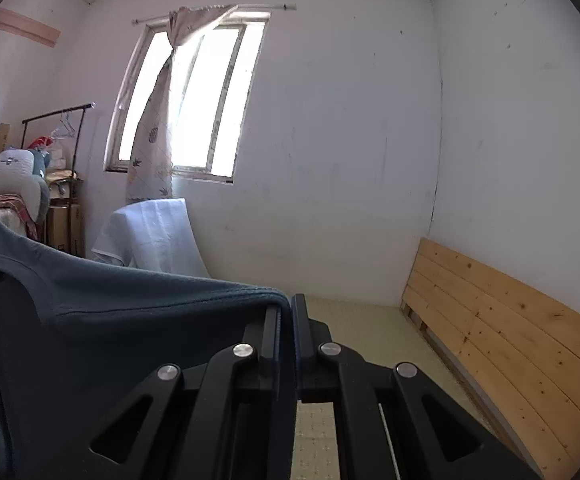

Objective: Fold clothes
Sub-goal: 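Lift the blue shirt high with both grippers and hold it spread, then lower the blue shirt flat onto the bed and open both grippers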

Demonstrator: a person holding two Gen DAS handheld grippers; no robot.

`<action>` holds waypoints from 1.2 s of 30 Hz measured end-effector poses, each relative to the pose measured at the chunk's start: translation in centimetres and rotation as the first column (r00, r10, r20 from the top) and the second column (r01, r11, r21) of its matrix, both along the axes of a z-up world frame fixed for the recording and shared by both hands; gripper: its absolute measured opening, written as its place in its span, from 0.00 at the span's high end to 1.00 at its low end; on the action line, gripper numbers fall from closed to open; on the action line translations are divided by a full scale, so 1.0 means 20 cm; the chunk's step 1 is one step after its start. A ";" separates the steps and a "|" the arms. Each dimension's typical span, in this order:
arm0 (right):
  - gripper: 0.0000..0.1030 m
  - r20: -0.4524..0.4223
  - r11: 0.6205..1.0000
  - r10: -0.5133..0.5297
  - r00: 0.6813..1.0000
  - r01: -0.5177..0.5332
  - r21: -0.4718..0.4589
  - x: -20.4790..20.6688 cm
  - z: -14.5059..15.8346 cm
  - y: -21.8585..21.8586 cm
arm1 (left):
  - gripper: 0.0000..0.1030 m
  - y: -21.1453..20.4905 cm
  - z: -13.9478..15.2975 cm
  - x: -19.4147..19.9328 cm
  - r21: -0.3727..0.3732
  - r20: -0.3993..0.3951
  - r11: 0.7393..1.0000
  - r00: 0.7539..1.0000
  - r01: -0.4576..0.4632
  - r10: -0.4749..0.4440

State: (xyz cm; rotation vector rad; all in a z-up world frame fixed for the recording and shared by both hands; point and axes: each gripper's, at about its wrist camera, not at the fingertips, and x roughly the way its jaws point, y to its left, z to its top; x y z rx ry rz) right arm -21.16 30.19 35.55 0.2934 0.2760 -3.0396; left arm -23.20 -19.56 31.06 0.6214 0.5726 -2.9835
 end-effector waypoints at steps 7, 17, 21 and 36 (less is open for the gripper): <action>0.97 0.036 1.000 0.001 0.999 -0.002 0.009 -0.45 -0.02 -0.10 | 0.97 -0.02 -0.13 -0.36 -0.056 0.048 0.998 0.999 -0.016 0.019; 0.97 0.273 0.998 -0.024 0.962 0.007 0.062 -1.11 -0.70 -0.18 | 0.97 0.01 -0.77 -0.96 -0.106 0.276 0.994 0.960 -0.026 0.054; 0.96 0.358 0.997 -0.038 0.933 0.013 0.074 -1.30 -0.99 -0.16 | 0.97 0.02 -1.00 -1.15 -0.132 0.325 0.991 0.944 -0.021 0.063; 0.96 0.543 0.995 -0.074 0.836 0.023 0.100 -1.96 -1.66 -0.19 | 0.96 -0.02 -1.62 -1.71 -0.187 0.439 0.982 0.894 -0.009 0.092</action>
